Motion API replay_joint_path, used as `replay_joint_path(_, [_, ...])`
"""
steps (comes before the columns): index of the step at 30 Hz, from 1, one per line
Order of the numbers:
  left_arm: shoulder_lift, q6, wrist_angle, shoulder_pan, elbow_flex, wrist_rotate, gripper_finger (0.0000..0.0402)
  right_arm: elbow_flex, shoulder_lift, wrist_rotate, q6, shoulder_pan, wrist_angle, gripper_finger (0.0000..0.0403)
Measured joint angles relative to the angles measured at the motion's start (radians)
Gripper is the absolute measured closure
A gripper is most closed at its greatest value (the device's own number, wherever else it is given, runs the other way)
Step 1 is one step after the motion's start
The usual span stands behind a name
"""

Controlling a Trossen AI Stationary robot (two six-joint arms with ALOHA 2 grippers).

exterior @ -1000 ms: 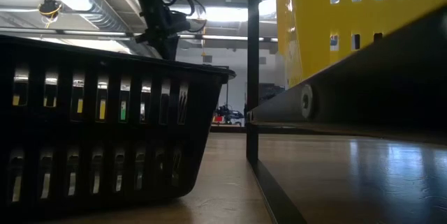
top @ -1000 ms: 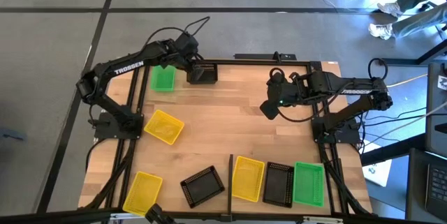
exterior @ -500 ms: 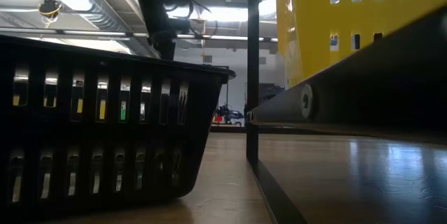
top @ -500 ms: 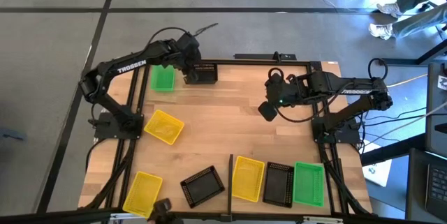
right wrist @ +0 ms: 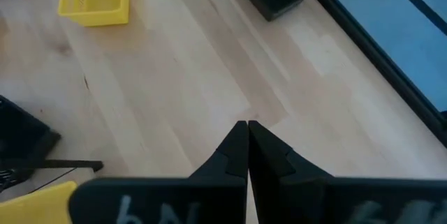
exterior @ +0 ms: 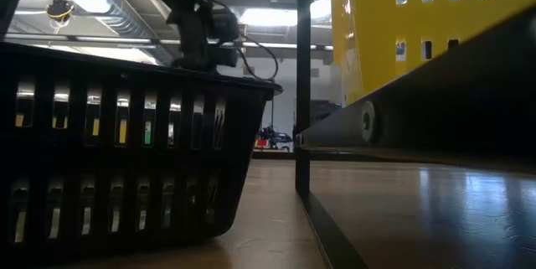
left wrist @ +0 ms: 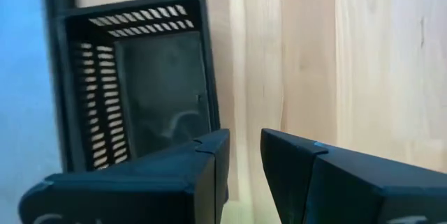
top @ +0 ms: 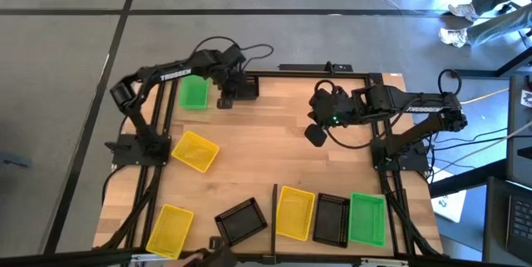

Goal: Stack baskets on shelf by color
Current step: Stack the top black bin on top of the black bin on the shelf

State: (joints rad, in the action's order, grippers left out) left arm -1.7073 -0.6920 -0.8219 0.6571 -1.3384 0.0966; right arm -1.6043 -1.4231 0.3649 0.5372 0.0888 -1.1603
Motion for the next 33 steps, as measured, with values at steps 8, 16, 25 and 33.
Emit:
replay_joint_path(8, [-0.086,-0.02,0.017,0.003,0.0,-0.01,0.0328,0.0,0.0,0.0,-0.022,0.0,0.002,0.0403])
replay_joint_path(16, [-0.127,-0.02,0.041,0.007,0.0,-0.06,0.0328,0.0,0.0,0.0,-0.023,0.0,0.005,0.0403])
replay_joint_path(25, [-0.128,-0.018,0.061,0.026,0.0,-0.049,0.0328,0.0,0.0,0.007,-0.023,0.0,0.006,0.0402])
replay_joint_path(33, [-0.138,0.009,0.065,0.039,0.0,-0.001,0.0328,0.0,0.0,0.008,-0.023,0.0,0.006,0.0403])
